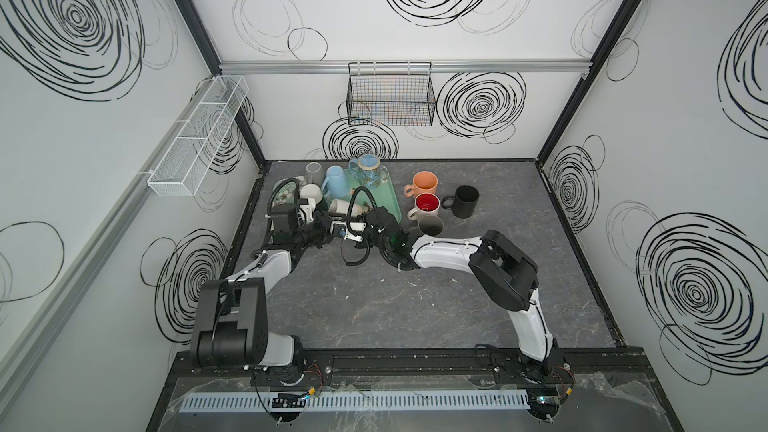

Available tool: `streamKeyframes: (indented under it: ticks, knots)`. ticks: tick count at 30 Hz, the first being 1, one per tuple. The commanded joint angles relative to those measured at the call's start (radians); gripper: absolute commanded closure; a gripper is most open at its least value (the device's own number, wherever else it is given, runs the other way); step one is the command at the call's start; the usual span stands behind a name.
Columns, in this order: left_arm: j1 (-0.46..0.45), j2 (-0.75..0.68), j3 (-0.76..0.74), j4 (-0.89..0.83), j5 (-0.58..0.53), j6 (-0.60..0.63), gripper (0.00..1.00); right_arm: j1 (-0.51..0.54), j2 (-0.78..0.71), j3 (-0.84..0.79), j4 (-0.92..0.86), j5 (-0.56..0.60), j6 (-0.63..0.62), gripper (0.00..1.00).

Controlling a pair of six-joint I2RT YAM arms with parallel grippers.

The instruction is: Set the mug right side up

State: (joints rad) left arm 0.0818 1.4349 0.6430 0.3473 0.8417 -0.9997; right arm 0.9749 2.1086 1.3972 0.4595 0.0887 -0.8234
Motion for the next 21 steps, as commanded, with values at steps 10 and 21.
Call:
streamKeyframes:
  ticks: [10,21]
  knots:
    - [0.017,-0.027,0.009,0.076,0.068,0.047,0.52,-0.027,0.003,0.034,0.082,0.095,0.018,1.0]
    - [0.038,-0.107,0.055,0.127,0.079,-0.025,0.41,-0.049,-0.072,-0.019,0.146,0.099,0.058,1.0]
